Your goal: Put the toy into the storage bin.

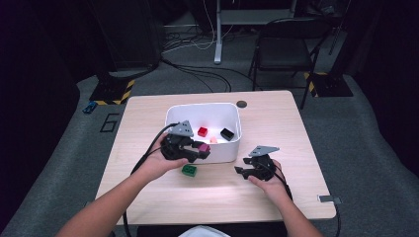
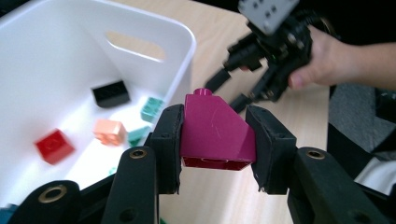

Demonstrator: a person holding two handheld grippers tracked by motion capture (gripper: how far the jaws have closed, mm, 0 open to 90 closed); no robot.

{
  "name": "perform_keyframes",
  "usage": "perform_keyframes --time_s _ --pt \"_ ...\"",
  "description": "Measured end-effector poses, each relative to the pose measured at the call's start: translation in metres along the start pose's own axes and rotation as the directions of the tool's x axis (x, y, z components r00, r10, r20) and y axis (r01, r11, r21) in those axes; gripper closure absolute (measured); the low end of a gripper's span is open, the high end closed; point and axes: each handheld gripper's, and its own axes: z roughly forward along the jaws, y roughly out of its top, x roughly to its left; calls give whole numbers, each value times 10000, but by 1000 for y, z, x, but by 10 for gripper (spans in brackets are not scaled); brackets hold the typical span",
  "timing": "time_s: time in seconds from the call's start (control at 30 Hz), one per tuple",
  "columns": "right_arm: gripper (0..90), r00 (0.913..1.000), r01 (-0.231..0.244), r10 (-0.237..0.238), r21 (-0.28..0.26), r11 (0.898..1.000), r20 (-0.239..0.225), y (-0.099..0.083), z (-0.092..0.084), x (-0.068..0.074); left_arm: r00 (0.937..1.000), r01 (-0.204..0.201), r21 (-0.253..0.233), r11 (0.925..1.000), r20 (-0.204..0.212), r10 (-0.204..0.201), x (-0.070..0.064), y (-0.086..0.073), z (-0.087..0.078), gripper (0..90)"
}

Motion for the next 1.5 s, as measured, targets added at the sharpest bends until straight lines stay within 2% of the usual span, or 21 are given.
perform_keyframes --time_s 0.1,0.2,0.37,0.5,0.77,0.87,1.0,1.07,1.2,1.27,1.43,1.5 --pt "454 10000 -5 5 5 10000 -5 0 0 0 9997 215 -161 9996 -141 -217 13 9 -3 582" --pt "454 10000 33 -33 0 10000 -21 0 0 0 9980 383 -120 9992 -497 -389 29 12 1 582" --pt "454 10000 75 -75 -16 10000 -25 0 -1 -1 9895 889 202 9958 -1163 -860 56 7 14 582" --pt "454 10000 40 -40 -42 10000 -15 0 -1 -2 9839 1085 430 9932 -1471 -1011 68 3 22 582" --pt "454 9999 100 -100 -13 9999 -16 0 -1 0 9752 1479 632 9870 -1754 -1349 83 -2 33 580" --pt "454 10000 47 -47 17 10000 -40 0 0 0 9692 1683 650 9836 -1926 -1531 89 -3 34 579" --pt "454 9999 156 -156 21 9999 -62 0 1 0 9645 1925 889 9773 -2008 -1718 96 -4 37 551" --pt "454 9999 146 -146 18 9999 -61 0 1 0 9607 2066 909 9742 -2074 -1844 97 -5 36 493" --pt "454 9999 95 -95 -12 10000 -58 0 0 0 9636 1891 823 9785 -2073 -1687 92 -6 26 485" --pt "454 10000 51 -50 13 10000 -47 0 0 0 9674 1664 725 9834 -2053 -1485 85 -6 17 485" --pt "454 9999 161 -161 27 9999 -59 0 1 0 9756 1373 342 9899 -1774 -1292 69 -4 -5 486" --pt "453 9998 168 -168 22 9999 -49 1 1 0 9768 1275 198 9916 -1757 -1221 63 -5 -13 485"
